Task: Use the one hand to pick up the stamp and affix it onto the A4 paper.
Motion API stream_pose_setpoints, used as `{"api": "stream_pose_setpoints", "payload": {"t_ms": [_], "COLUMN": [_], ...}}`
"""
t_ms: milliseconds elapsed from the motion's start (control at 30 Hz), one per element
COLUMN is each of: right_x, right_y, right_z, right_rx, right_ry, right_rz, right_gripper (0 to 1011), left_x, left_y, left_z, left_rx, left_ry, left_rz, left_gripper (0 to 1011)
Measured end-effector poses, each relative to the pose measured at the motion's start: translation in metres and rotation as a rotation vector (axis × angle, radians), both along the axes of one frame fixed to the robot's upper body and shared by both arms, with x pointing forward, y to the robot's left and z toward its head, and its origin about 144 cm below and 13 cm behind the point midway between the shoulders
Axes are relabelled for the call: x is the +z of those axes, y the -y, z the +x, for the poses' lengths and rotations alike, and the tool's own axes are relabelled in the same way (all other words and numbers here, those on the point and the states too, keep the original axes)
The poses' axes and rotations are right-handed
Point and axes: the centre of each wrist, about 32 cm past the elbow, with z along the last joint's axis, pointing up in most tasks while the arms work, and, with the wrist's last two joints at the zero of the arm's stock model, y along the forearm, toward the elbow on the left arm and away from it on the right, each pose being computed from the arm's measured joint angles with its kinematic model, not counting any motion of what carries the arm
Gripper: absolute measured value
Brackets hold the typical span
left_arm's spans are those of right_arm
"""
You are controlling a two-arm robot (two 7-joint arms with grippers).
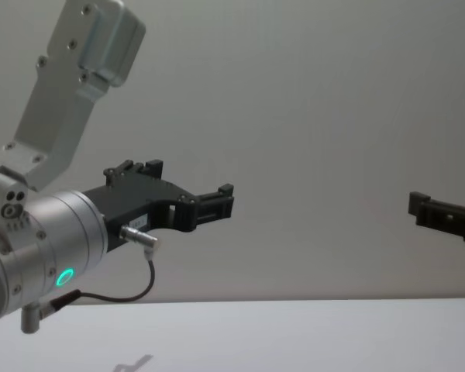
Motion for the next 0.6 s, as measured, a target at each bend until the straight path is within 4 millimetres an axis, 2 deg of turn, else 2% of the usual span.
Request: {"api": "stream_pose_setpoints", "payload": {"t_ms": [600], "right_x": [-0.0005], "right_y": [0.0038], "right_z": [0.0019], "right_rx": [0.017], "right_ry": [0.005], "right_rz": [-0.016], "right_gripper": [1001], "left_x": [0.0], "left_y": [0.0], "left_z": [0.0], "left_rx": [0.0], "left_ry": [0.0], "left_rz": [0.0], "left_gripper": [1001]}}
